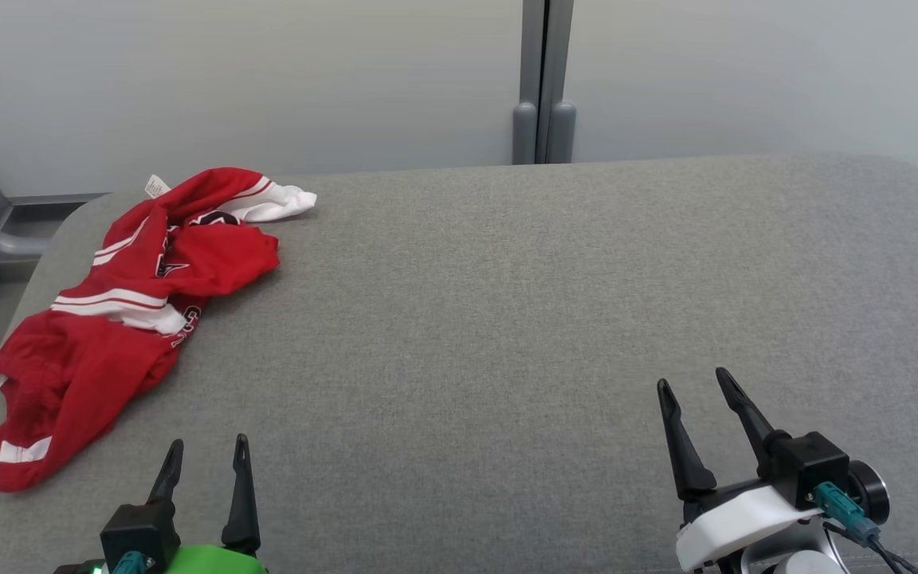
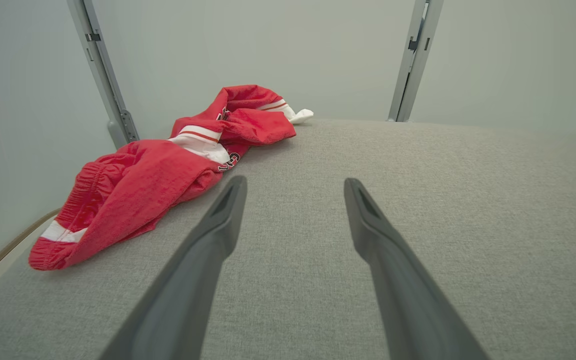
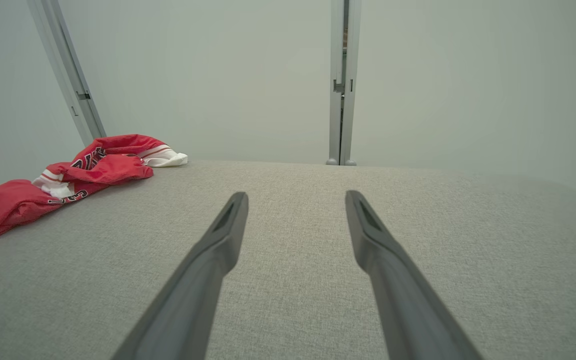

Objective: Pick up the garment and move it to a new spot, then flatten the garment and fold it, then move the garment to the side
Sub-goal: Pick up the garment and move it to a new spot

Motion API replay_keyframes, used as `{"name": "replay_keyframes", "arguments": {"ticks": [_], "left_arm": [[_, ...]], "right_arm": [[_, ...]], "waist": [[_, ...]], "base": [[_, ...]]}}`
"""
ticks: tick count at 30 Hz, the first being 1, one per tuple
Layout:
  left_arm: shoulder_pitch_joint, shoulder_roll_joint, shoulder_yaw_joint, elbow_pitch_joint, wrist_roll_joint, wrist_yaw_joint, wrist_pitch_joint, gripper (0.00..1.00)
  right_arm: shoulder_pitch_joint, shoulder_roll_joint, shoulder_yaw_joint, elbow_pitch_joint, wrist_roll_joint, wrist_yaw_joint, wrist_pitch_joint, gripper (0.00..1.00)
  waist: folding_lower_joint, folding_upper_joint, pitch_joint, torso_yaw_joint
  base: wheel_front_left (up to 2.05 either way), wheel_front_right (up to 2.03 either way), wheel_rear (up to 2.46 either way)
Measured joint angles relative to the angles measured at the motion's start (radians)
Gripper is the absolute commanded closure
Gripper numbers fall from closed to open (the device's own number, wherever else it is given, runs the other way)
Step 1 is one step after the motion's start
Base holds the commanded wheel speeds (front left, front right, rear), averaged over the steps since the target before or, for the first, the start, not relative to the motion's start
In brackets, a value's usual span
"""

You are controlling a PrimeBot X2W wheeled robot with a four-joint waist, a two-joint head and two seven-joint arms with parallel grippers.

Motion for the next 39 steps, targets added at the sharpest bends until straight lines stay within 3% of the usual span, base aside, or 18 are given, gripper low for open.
{"name": "replay_keyframes", "arguments": {"ticks": [8,26,34,39], "left_arm": [[-0.008,0.003,0.000,0.003,-0.007,0.010,0.002,0.00],[0.005,0.024,0.019,-0.020,-0.034,0.036,0.020,0.00],[0.002,0.046,0.033,-0.077,-0.049,0.045,0.063,0.00],[-0.049,0.109,0.056,-0.139,-0.049,0.044,0.137,0.00]], "right_arm": [[0.010,0.000,-0.005,-0.004,0.007,0.000,0.000,0.00],[0.009,0.000,-0.002,-0.008,0.026,0.000,0.000,0.00],[0.009,0.000,-0.012,-0.008,0.026,0.000,0.000,0.00],[0.008,0.000,-0.016,-0.009,0.022,0.000,0.000,0.00]], "waist": [[0.0000,0.0000,0.000,0.069],[0.0000,0.0000,-0.005,0.331],[0.0000,0.0000,0.005,0.332],[0.0000,0.0000,0.021,0.302]], "base": [[0.00,0.00,0.00],[0.00,0.00,0.00],[0.00,0.00,0.00],[0.00,0.00,0.00]]}}
